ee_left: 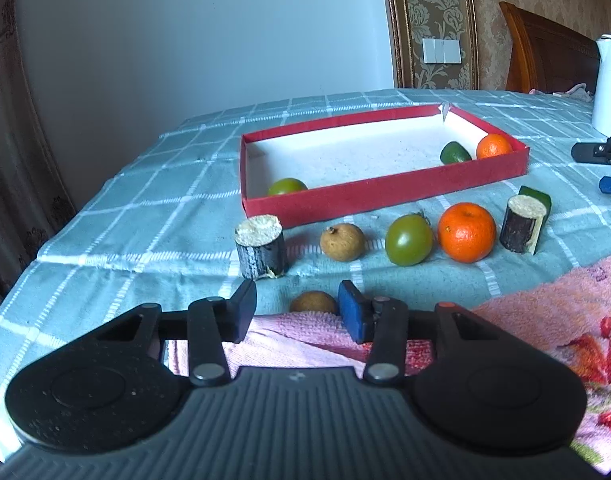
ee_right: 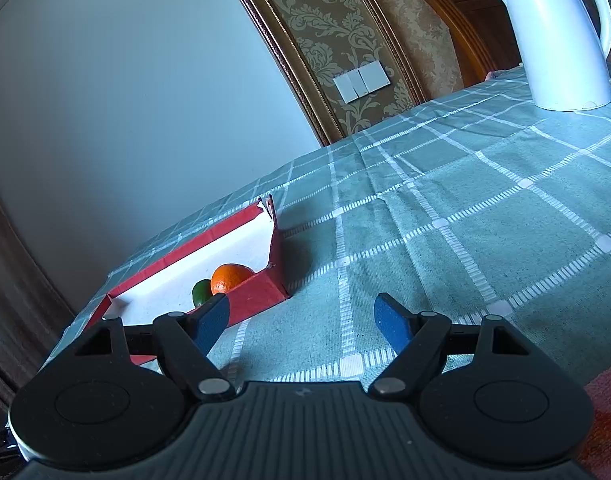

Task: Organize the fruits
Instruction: 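Reach the left gripper to the small brown fruit and close on it, then carry the small brown fruit over the tray and open the left gripper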

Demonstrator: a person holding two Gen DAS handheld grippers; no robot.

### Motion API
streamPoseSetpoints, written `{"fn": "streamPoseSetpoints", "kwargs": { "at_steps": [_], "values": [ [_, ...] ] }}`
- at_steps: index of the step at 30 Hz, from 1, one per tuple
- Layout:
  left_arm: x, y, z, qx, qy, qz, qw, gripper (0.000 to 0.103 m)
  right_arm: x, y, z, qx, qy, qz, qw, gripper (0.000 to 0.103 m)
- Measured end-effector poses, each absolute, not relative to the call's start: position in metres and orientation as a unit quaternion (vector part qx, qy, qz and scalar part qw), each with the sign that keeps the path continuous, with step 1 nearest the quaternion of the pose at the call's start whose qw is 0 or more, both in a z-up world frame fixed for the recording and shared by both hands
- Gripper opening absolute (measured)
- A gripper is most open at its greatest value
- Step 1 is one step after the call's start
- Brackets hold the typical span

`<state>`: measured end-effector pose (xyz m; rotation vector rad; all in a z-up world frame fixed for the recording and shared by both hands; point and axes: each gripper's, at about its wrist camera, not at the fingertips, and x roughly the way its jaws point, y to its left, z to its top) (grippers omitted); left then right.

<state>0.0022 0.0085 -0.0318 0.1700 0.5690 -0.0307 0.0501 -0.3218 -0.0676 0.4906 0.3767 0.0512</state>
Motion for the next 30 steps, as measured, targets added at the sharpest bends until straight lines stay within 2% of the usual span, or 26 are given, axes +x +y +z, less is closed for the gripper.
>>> {"fn": "streamPoseSetpoints", "kwargs": {
  "at_steps": [4, 12, 22, 30],
  "values": [
    [0.005, 0.011, -0.037, 0.07, 0.289, -0.019, 0.955, 0.043, 0.05, -0.322, -0.068, 0.242, 0.185, 0.026, 0.952, 0.079],
    [0.003, 0.01, -0.037, 0.065, 0.288, -0.034, 0.955, 0.026, 0.051, -0.321, -0.068, 0.243, 0.184, 0.024, 0.952, 0.079],
    [0.005, 0.008, -0.027, 0.063, 0.275, -0.031, 0.959, 0.025, 0.05, -0.322, -0.068, 0.244, 0.183, 0.024, 0.952, 0.079],
    [0.034, -0.008, 0.014, 0.084, 0.214, -0.034, 0.973, 0.025, 0.05, -0.322, -0.068, 0.245, 0.183, 0.024, 0.952, 0.079]
  ]
}}
